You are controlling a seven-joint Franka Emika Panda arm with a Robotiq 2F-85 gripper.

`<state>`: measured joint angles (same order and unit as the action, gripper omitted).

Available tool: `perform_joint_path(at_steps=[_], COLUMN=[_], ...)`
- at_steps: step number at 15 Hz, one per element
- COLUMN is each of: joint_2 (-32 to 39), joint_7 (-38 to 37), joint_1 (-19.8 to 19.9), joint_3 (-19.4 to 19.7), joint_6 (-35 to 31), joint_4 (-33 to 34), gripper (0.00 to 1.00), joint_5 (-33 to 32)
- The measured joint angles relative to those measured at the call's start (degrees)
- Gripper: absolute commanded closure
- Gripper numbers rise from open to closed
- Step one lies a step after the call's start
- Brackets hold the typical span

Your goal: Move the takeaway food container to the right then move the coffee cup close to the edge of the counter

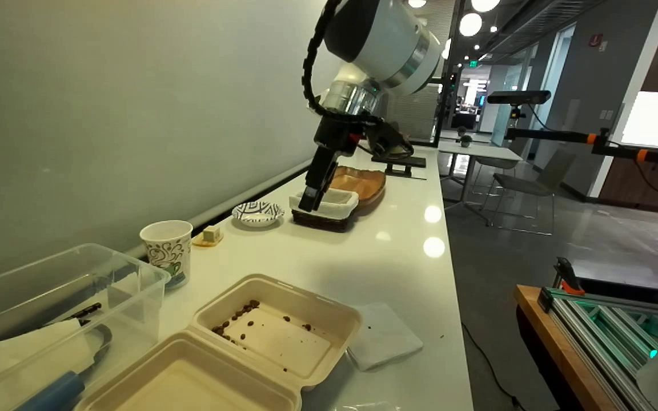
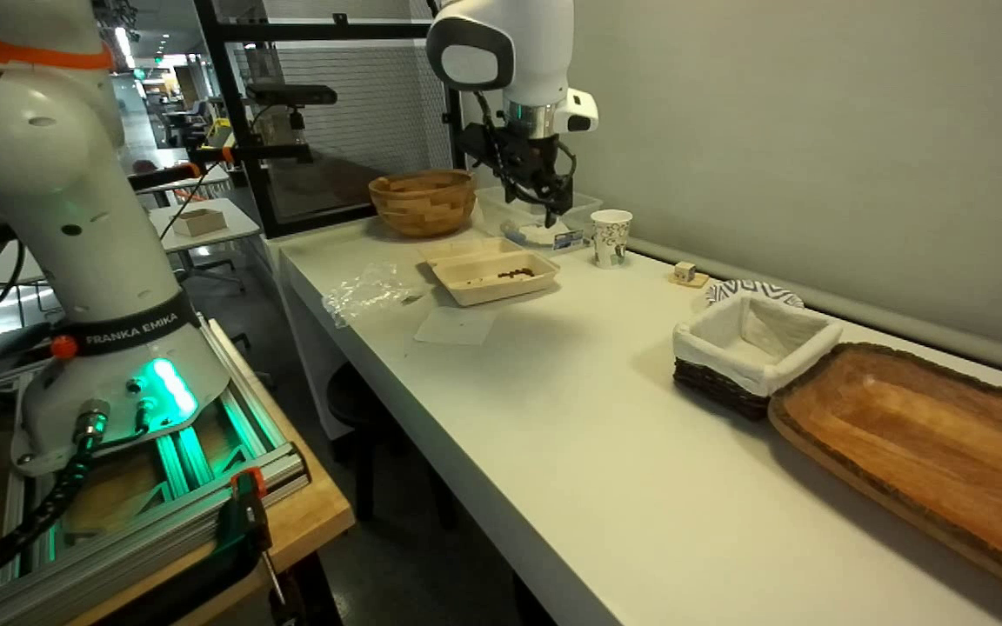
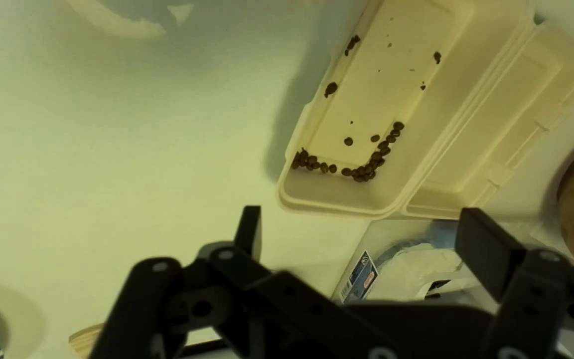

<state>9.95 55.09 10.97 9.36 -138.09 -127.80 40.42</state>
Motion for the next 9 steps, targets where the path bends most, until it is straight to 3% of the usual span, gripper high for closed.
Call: perform_joint_path(at_steps=[9], joint_2=[15.86], joint_7=[0.46], joint_1=[4.76], joint_3=[-4.71], joint_6=[0.00], joint_4=[8.86], gripper=[0.00], joint_5=[15.27])
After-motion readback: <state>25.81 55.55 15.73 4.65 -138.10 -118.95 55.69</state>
